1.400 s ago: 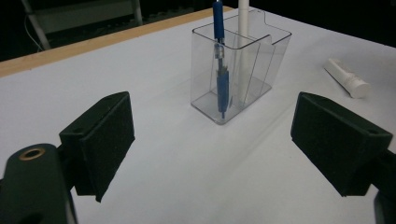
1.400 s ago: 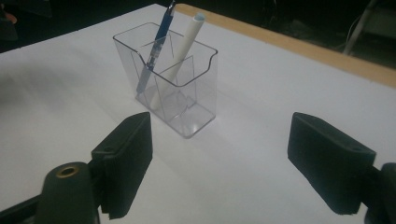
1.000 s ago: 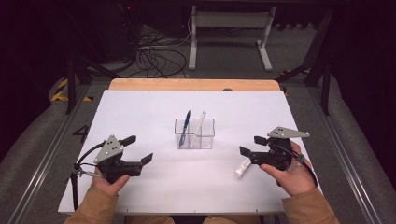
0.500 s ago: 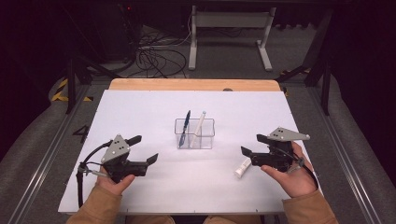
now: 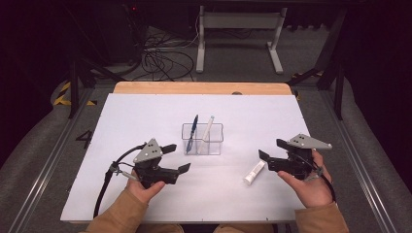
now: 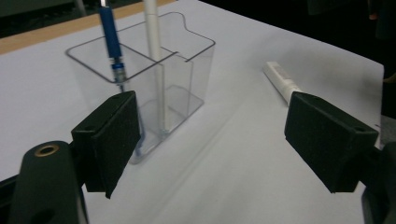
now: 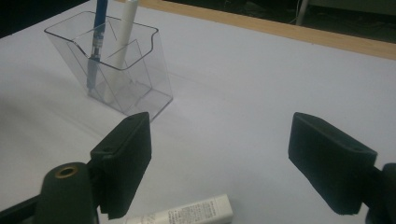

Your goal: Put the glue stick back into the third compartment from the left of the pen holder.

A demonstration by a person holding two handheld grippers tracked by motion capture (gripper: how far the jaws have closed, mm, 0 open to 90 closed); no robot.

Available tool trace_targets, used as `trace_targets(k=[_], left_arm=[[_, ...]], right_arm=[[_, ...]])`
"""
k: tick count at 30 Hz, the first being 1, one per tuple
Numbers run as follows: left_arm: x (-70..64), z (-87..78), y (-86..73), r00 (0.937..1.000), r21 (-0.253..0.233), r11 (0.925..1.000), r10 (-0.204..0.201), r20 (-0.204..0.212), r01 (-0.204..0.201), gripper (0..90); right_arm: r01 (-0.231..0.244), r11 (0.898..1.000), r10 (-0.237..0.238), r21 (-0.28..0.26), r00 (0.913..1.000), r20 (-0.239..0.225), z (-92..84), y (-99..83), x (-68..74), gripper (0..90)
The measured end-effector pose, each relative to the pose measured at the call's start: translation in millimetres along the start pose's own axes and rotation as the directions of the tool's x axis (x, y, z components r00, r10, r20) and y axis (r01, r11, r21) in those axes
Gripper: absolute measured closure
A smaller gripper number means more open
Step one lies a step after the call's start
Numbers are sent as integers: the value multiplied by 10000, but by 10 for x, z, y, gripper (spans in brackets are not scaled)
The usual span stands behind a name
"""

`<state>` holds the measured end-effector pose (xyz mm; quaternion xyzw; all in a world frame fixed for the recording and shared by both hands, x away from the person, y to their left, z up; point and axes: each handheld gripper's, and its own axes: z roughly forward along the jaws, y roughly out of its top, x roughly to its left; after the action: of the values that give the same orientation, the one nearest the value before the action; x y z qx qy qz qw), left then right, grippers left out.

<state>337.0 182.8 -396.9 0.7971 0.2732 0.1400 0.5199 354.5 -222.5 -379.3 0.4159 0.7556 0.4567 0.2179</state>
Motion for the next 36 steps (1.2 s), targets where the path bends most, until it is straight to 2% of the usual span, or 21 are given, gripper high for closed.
trace_targets(k=[2, 4, 6, 13, 15, 18, 30, 36], left_arm=[[-60, 60, 49, 9999, 115, 9999, 33, 161, -35, 195], [-129, 123, 100, 9994, 97, 9996, 279, 226, -281, 195], [-183, 191, 145, 9989, 173, 9994, 278, 373, -285, 192], [-351, 427, 310, 9967, 433, 9968, 654, 481, -675, 187], [-374, 492, 330, 9970, 419, 9980, 453, 635, -481, 187], [-399, 581, 352, 9960, 511, 9977, 402, 796, -443, 186], [-547, 895, 477, 9926, 749, 9956, 469, 1123, -555, 201], [-643, 1114, 497, 9909, 1140, 9910, 561, 1224, -702, 214]], right_arm=[[-39, 10000, 39, -20, 10000, 10, -12, -6, -16, 220], [-68, 10000, 68, -69, 10000, 21, -22, -7, -28, 221], [-102, 9999, 102, -115, 9999, 9, -27, -6, -38, 221], [-69, 9997, 69, -225, 10000, -11, -23, 3, -86, 219], [-103, 9996, 102, -254, 9999, -15, -26, 8, -95, 219], [-104, 9995, 102, -297, 9999, -52, -31, 16, -107, 219], [-174, 9990, 174, -419, 9998, -13, -51, 30, -160, 219], [-248, 9986, 248, -472, 9997, -6, -68, 24, -186, 219]])
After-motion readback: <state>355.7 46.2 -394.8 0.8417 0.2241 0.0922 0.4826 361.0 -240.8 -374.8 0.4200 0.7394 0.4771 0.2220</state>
